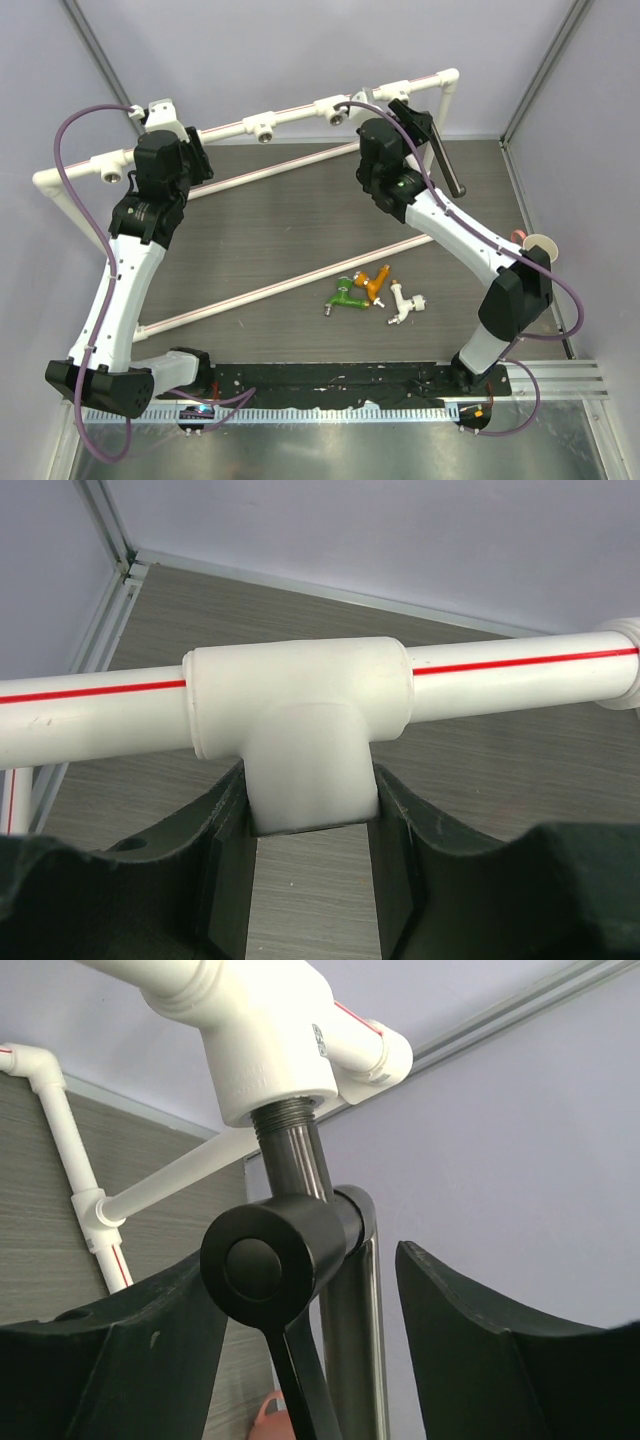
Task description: Install the water faucets
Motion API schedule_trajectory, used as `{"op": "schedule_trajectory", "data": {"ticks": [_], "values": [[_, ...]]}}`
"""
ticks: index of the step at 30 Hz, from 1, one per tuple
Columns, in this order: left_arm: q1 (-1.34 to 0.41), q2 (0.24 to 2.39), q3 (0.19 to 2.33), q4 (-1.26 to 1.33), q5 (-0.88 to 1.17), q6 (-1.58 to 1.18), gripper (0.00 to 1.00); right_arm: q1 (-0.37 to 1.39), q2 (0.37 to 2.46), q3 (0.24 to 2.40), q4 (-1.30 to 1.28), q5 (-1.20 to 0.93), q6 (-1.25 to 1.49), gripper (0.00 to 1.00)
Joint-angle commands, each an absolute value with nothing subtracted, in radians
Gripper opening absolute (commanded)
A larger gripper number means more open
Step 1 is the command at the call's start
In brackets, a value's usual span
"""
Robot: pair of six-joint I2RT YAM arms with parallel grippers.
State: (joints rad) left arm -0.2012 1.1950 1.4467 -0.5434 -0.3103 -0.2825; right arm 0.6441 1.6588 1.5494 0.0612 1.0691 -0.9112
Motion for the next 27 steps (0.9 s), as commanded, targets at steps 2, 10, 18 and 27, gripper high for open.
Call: {"op": "schedule_trajectory", "data": {"ticks": [2,10,18,27], "values": [[-0.155,1.157,1.465,-0.522,-0.407,-0.287,0.0,0.632,1.674,1.6,0.045,1.051,-0.865,0.59],[-0.156,1.158,1.465,-0.523,-0.408,-0.287,0.0,0.608,1.629,1.732,-0.274,0.836,-0.527,0.32],[-0.156,1.16,1.465,-0.522,-0.407,-0.287,0.0,0.373,1.536,1.796,-0.431,0.187,-0.063,0.2],[-0.156,1.158,1.465,-0.522,-0.407,-0.285,0.0,0.121,1.509,1.692,-0.231,-0.398,0.49,0.14]]}}
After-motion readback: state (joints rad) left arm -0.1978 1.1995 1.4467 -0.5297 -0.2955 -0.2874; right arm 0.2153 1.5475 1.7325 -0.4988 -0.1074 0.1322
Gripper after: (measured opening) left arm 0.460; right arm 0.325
